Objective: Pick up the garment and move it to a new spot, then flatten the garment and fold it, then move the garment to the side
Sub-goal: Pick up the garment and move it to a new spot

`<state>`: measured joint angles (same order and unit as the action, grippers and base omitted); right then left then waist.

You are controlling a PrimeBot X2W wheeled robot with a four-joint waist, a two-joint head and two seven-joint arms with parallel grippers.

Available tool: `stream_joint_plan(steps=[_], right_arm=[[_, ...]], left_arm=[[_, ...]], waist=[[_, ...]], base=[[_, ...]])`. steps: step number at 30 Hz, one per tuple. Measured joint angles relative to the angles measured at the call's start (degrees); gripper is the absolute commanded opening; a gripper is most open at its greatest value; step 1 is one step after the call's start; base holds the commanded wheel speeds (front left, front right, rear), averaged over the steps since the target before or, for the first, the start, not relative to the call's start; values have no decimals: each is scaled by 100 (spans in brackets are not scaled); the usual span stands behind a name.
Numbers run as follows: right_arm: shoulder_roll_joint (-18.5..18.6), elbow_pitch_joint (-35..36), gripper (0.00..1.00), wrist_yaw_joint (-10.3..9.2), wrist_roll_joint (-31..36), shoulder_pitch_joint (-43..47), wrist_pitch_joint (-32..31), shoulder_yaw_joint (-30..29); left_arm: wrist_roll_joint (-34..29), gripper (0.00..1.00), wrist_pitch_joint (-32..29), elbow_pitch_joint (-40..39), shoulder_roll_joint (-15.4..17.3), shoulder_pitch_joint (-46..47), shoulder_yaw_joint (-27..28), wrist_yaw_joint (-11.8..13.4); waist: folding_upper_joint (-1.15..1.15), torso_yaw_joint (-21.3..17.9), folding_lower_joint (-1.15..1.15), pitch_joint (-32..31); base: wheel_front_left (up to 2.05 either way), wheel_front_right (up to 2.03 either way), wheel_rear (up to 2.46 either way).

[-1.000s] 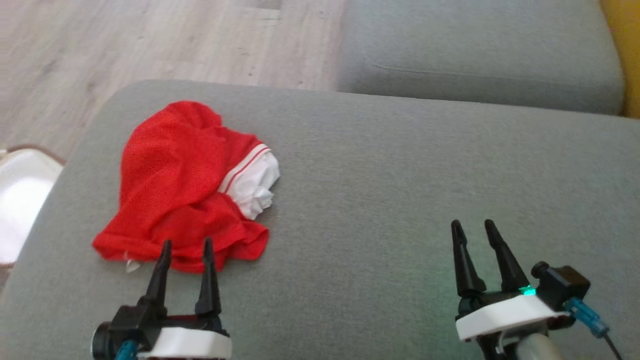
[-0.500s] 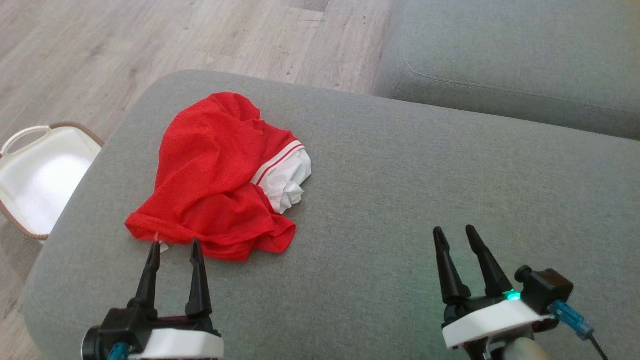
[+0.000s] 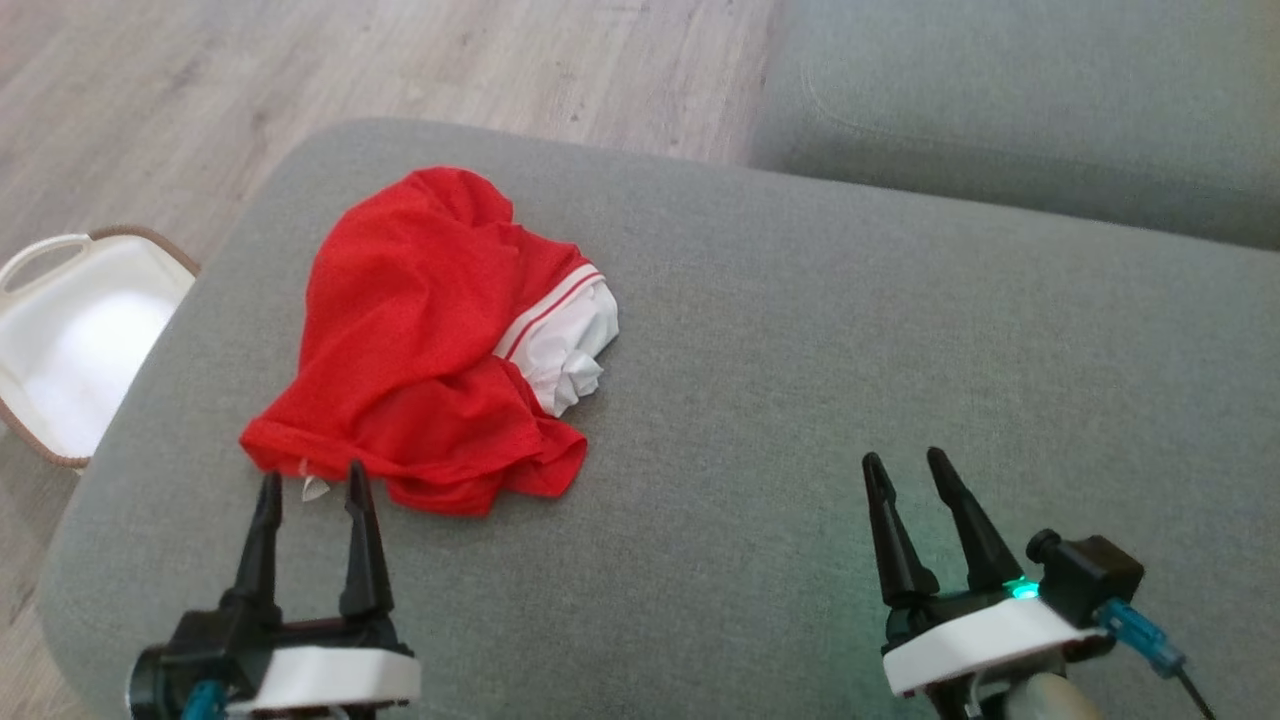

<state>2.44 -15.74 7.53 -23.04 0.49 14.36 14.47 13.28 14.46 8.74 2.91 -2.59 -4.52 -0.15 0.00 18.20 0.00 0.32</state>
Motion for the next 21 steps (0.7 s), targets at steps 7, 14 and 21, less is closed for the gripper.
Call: stream_joint_plan(steps=[7, 14, 21], right_arm=[[2, 120, 100, 0, 232, -221, 0, -311], [8, 223, 100, 0, 467, -501, 0, -664], [13, 288, 100, 0, 550, -725, 0, -761]], left_arm=[[-394, 100, 0, 105, 398, 914, 154, -363], [-604, 100, -443, 1123, 1141, 2713, -154, -651], [-678, 100, -1268, 2199, 1655, 3959, -770, -743]], waist=[[0, -145, 0, 440], [0, -292, 1, 977], [0, -477, 2, 1365]], base=[[0, 0, 0], [0, 0, 0], [0, 0, 0]])
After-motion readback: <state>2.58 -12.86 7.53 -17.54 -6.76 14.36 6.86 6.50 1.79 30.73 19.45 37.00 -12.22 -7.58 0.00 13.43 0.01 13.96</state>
